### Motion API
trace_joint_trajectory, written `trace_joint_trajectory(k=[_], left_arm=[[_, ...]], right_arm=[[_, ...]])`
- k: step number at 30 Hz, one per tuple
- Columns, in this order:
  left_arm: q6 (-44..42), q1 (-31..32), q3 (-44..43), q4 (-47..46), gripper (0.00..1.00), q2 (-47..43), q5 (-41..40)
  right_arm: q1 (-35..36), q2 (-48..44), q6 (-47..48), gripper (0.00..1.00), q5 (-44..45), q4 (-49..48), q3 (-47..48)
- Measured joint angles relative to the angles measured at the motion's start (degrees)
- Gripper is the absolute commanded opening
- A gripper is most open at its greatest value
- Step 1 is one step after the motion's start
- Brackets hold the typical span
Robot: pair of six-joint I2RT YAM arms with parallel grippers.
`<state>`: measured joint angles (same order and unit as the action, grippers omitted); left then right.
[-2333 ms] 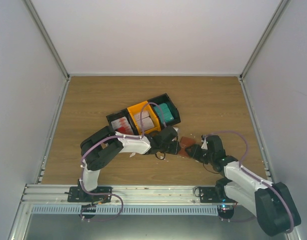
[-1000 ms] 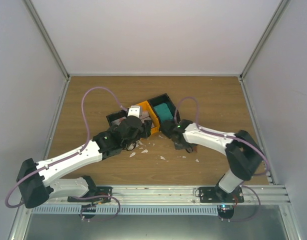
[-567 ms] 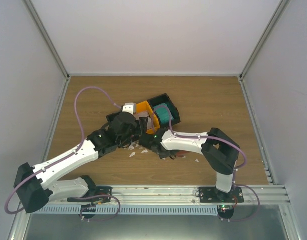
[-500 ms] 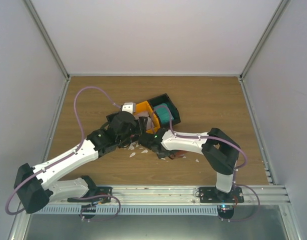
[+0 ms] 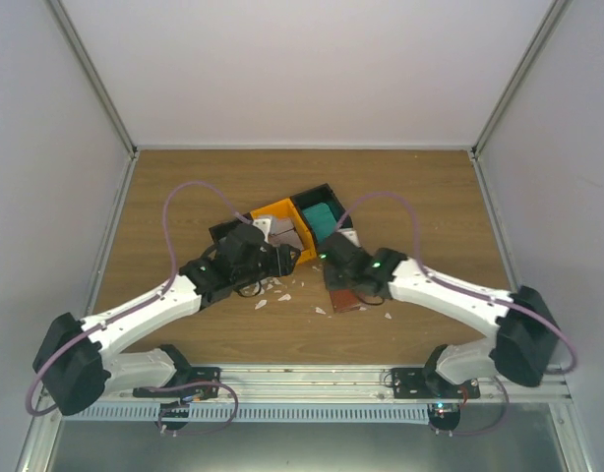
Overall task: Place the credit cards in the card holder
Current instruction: Turn over the card holder at the center of the board, then close the card holder at the center of the board.
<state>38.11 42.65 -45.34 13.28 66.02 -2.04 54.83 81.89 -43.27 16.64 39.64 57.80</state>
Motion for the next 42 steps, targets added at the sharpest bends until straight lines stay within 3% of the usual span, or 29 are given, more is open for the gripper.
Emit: trace_joint_trajectory(k=[3, 7, 11, 24, 33, 42], left_arm=[[-0.15, 0.83, 2.36, -3.58, 0.66, 2.67, 5.51], [0.04, 4.31, 3.82, -7.63, 0.66, 6.80, 9.18], [1.40, 6.80, 4.37, -12.04, 0.66, 11.52, 11.10], [4.70, 8.44, 3.93, -16.90, 0.60, 24.87, 13.05], [3.17, 10.21, 0.09, -12.61, 0.52, 30.05, 7.69], [2.58, 11.69, -2.73, -7.65, 0.47, 31.21, 3.08]], right_arm=[[-6.88, -6.62, -0.42, 0.38, -0.02, -2.01, -4.94], [-16.48, -10.67, 0.79, 0.23, -1.60, -3.80, -13.40], [-20.15, -10.49, 3.28, 0.21, -4.42, -4.55, -17.35], [-14.43, -5.66, 8.33, 0.34, -12.50, -10.78, -17.53], [-13.94, -3.87, 10.10, 0.39, -16.63, -14.84, -18.23], [-13.40, 0.00, 10.69, 0.44, -15.04, -15.21, -18.27]])
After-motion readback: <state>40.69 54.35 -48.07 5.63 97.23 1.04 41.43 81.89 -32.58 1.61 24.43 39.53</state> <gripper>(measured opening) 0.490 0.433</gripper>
